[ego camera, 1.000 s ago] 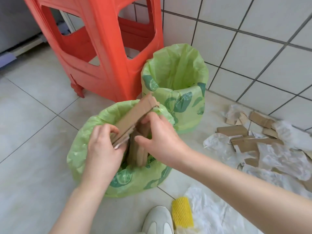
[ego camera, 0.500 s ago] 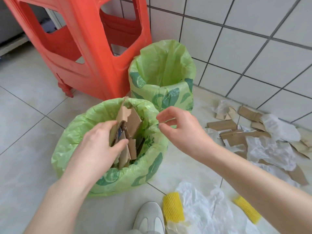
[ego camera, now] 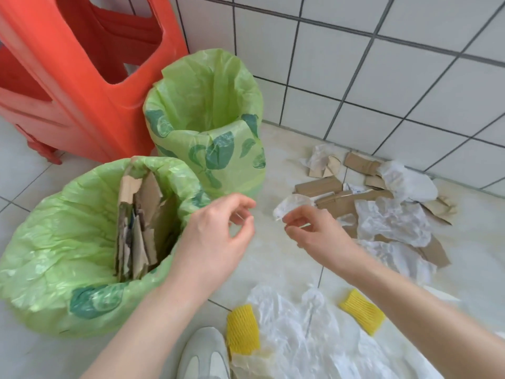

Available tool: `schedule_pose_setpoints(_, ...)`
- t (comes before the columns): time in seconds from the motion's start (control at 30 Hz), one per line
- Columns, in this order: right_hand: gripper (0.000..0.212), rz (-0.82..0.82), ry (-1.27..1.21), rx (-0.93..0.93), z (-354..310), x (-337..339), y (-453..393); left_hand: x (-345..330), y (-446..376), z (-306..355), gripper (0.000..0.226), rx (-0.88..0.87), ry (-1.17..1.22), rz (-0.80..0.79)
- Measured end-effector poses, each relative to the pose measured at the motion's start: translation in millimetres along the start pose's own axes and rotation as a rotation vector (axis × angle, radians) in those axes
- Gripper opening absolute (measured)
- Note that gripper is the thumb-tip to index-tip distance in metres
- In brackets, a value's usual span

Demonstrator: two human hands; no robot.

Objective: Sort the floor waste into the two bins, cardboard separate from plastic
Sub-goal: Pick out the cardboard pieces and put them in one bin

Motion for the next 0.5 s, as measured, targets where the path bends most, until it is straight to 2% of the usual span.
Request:
schedule_pose_setpoints(0.1,0.02,0.004,0.129,-0.096,56.7,10.4,9.6,-58.2,-8.8,-14.3,0.016,0.055,-0.01,-0.131)
schedule_pose_setpoints(0.23,0.037,-0.041,0.796,0.014,113.4,35.0,11.9,-135.7,-11.7,-23.0,0.017,-0.007,-0.148,-0.323)
schedule_pose_setpoints(0.27,0.043,-0.054,0.892,0.015,127.3,43.6,11.3,-153.7,-11.3,-21.0,0.019,-0.043,-0.203,-0.371)
schedule_pose_setpoints(0.4,0.067,-0.076,0.916,-0.214,191.4,88.6,15.5,-213.7,-14.5,-6.6,0.029,-0.174,-0.392,-0.514)
schedule_pose_setpoints(0.5,0.068,-0.129,0.881,-0.233,216.1,90.7,23.5,-242.9,-13.5,8.2,0.038,-0.343,-0.482,-0.545)
Point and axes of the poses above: each hand's wrist, its own y-axis away from the middle knuckle, its own x-axis out of the back of the hand, z = x × y, the point moved 9 cm from there along -y, towards the middle knuckle, and after that the axes turned 13 degrees about x, right-handed, at the moved point
